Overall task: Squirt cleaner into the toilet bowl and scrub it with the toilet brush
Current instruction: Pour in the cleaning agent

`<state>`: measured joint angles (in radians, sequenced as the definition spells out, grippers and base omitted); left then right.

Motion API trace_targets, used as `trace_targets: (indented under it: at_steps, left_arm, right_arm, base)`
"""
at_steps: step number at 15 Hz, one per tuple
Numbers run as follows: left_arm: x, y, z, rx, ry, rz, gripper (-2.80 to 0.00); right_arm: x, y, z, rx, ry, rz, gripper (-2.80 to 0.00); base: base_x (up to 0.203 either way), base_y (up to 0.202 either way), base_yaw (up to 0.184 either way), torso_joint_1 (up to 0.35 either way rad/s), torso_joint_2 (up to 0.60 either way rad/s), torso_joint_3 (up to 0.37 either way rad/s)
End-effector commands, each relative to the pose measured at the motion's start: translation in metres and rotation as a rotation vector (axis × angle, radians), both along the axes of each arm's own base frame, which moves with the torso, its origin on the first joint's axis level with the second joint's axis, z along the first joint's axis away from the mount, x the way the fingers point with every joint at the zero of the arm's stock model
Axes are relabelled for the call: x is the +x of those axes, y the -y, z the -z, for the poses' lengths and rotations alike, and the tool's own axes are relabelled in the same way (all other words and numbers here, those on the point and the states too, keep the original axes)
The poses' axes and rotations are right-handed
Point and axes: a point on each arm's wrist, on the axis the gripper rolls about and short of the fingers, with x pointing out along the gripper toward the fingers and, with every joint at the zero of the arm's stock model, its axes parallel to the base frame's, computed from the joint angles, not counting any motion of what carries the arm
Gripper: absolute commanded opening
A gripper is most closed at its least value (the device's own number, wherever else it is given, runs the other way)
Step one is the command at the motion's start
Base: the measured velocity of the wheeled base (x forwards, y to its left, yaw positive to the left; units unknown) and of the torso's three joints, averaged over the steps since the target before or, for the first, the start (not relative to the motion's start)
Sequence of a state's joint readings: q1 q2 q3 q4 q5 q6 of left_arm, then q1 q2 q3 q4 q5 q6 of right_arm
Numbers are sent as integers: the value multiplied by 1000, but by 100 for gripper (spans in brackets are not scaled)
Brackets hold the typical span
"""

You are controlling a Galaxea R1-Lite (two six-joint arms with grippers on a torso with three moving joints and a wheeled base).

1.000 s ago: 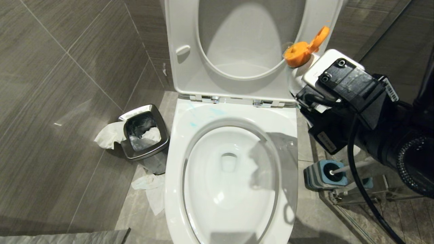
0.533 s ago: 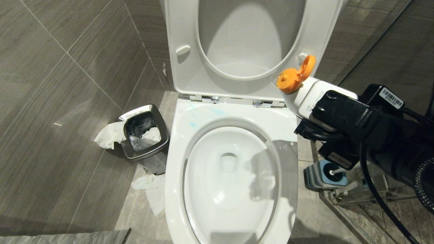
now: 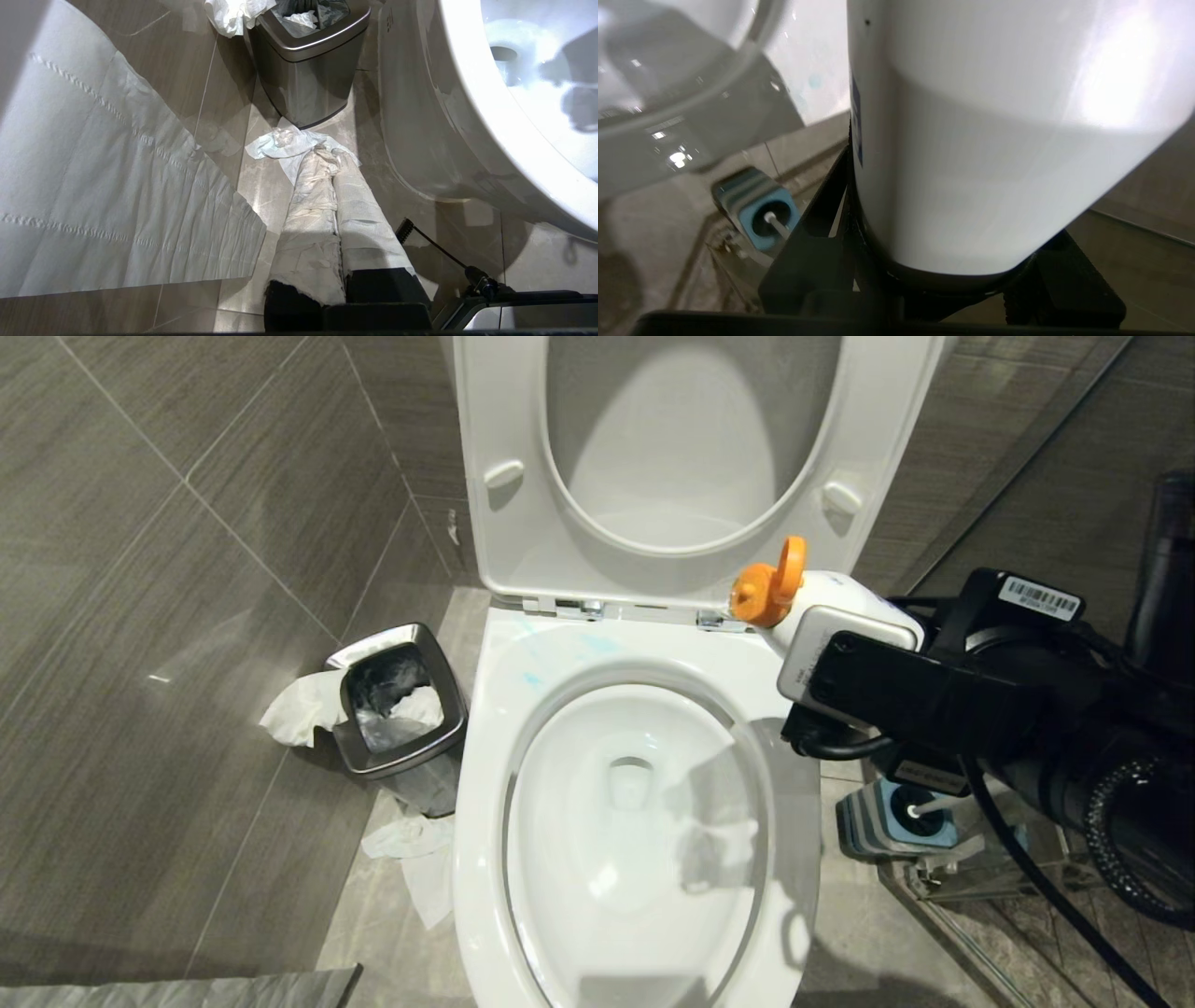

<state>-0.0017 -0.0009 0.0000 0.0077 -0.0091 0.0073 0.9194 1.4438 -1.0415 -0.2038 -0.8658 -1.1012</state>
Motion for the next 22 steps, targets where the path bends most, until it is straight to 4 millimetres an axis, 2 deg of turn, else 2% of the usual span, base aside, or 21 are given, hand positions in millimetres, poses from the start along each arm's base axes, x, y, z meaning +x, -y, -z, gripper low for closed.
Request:
trace_targets:
  at_steps: [1, 8, 12, 18, 22]
  left_arm:
    - [0, 0, 0, 0, -2, 0, -280]
    - [0, 0, 0, 2, -2, 0, -280]
    - [0, 0, 0, 2, -2, 0, -280]
    - [0, 0, 0, 0, -2, 0, -280]
    - [0, 0, 0, 0, -2, 0, -280]
  right_arm:
    - [6, -6, 7, -83, -5, 56, -280]
    - [17, -18, 15, -179, 3, 229, -280]
    - [19, -20, -3, -339, 18, 258, -280]
    - [33, -39, -16, -496, 21, 242, -280]
    - [35, -41, -22, -580, 17, 248, -280]
  base:
    - [0, 0, 0, 0, 0, 0]
    - [0, 0, 0, 0, 0, 0]
    - [0, 0, 0, 0, 0, 0]
    - [0, 0, 0, 0, 0, 0]
    - [0, 0, 0, 0, 0, 0]
